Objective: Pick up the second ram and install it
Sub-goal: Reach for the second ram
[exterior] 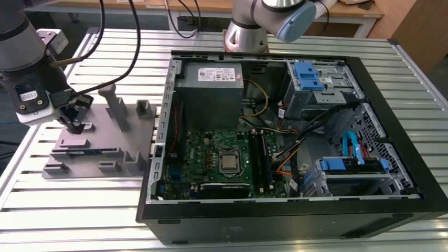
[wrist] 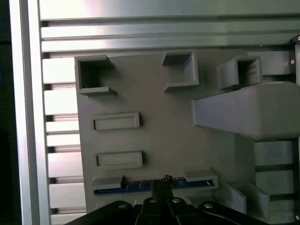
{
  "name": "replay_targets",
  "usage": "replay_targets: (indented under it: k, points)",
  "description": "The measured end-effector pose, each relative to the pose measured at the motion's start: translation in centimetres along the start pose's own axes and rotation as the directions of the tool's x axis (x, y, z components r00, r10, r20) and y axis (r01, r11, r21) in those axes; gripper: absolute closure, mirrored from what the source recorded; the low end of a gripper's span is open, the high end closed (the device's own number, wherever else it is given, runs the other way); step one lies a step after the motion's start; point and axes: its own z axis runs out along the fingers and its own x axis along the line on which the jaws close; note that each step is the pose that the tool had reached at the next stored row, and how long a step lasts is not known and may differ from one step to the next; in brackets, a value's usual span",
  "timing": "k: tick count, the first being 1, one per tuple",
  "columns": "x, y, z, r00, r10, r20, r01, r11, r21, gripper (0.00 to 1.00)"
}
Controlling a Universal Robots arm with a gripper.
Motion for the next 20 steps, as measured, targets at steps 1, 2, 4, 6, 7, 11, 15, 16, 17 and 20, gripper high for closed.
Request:
replay_targets:
  k: [1, 2, 4, 6, 7, 11, 15, 16, 17, 20]
  points:
    - [0.01, 0.00, 0.06, 1.0000, 0.000, 0.0001, 0.000, 1.0000, 0.0036, 0.89]
    - [0.00, 0.01, 0.11, 1.0000, 0.000, 0.0004, 0.000, 1.0000, 0.0095, 0.89]
    - [-0.04, 0.00, 0.34, 1.0000, -0.004, 0.0011, 0.004, 0.9998, 0.0180, 0.89]
    - [-0.09, 0.02, 0.64, 0.9997, -0.025, 0.0010, 0.025, 0.9995, 0.0179, 0.89]
    - [-0.09, 0.02, 0.78, 0.9993, -0.037, 0.0012, 0.037, 0.9992, 0.0175, 0.89]
    - [-0.08, 0.02, 1.47, 0.9988, -0.048, 0.0012, 0.048, 0.9987, 0.0170, 0.89]
    - [-0.07, -0.10, 2.21, 0.9988, -0.049, 0.0011, 0.048, 0.9987, 0.0170, 0.89]
    - [-0.06, -0.17, 2.38, 0.9988, -0.048, 0.0010, 0.048, 0.9987, 0.0172, 0.89]
    - [-0.06, -0.24, 2.54, 0.9988, -0.048, 0.0010, 0.048, 0.9987, 0.0171, 0.89]
    - [-0.08, -0.68, 2.91, 0.9988, -0.048, 0.0011, 0.048, 0.9987, 0.0135, 0.89]
